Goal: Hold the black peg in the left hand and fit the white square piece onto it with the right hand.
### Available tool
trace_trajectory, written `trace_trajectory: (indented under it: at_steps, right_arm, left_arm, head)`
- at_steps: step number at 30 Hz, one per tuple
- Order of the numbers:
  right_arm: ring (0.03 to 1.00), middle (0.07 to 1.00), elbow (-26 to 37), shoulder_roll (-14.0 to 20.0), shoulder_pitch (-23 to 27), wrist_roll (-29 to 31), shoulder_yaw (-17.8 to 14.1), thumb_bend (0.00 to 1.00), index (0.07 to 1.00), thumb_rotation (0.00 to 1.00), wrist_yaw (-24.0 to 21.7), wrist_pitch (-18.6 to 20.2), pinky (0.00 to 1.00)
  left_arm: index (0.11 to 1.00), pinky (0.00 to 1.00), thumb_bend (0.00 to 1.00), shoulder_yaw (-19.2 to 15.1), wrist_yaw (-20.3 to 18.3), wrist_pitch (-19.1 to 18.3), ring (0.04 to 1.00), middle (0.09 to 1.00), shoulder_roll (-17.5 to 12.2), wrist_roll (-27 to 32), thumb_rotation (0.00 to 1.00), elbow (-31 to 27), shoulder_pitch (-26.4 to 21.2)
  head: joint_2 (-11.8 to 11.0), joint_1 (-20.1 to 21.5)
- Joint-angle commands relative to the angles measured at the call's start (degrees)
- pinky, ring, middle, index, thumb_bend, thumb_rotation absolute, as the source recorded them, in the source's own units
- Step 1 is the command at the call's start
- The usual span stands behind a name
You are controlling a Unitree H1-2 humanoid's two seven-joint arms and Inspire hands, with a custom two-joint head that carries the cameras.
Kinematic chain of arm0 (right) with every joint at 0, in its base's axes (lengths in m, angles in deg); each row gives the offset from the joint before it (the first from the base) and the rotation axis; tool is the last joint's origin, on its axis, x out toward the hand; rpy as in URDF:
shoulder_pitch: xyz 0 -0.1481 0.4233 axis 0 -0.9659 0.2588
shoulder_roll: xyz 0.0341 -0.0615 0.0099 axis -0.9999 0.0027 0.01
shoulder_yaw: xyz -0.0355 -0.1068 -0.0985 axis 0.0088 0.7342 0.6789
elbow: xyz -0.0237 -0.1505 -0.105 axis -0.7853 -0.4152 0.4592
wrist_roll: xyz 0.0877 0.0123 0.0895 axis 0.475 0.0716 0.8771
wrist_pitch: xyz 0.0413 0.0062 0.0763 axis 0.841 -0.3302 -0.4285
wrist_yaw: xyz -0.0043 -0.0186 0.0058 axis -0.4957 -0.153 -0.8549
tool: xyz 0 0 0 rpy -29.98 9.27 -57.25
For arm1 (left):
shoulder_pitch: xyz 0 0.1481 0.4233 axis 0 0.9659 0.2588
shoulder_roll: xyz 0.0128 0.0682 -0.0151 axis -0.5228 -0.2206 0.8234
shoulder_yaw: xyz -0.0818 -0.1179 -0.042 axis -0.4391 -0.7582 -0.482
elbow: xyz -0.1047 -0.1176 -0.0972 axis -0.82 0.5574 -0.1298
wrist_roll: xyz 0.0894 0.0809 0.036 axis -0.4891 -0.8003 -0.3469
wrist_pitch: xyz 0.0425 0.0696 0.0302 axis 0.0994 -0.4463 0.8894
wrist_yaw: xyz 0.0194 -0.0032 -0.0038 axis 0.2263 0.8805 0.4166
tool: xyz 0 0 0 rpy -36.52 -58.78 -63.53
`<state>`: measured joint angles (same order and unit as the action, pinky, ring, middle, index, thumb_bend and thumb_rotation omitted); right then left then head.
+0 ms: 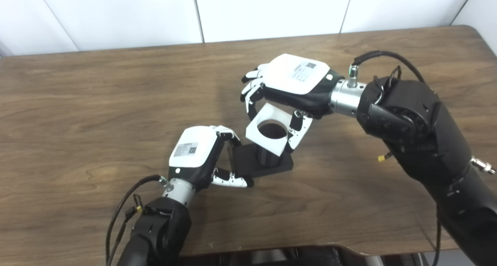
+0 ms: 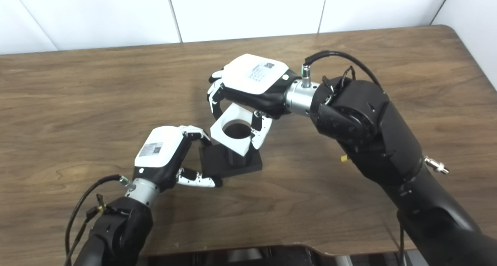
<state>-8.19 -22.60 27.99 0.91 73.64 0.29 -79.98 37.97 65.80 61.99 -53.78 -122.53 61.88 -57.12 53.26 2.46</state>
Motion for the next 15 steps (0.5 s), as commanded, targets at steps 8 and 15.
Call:
trace_trajectory:
  at_steps: [8, 15]
  right_arm:
    - [0.911, 0.798, 1.8, 0.0, 0.4, 0.0, 0.0, 0.52, 0.485, 0.13, -0.7, -0.2, 0.91]
    - [0.916, 0.797, 2.5, -0.1, 0.2, 0.1, 0.2, 0.52, 0.486, 0.13, -2.0, 0.5, 0.92]
  left_arm:
    - [0.485, 0.78, 0.52, 2.1, -2.7, 0.6, 0.794, 0.745, 0.0, -1.7, 0.06, 0.2, 0.2]
    - [0.485, 0.78, 0.52, 2.5, -2.8, 0.6, 0.794, 0.743, -0.2, -3.3, 0.06, 0.3, 0.0]
  head:
    - [0.2, 0.0]
    - [0.5, -0.1]
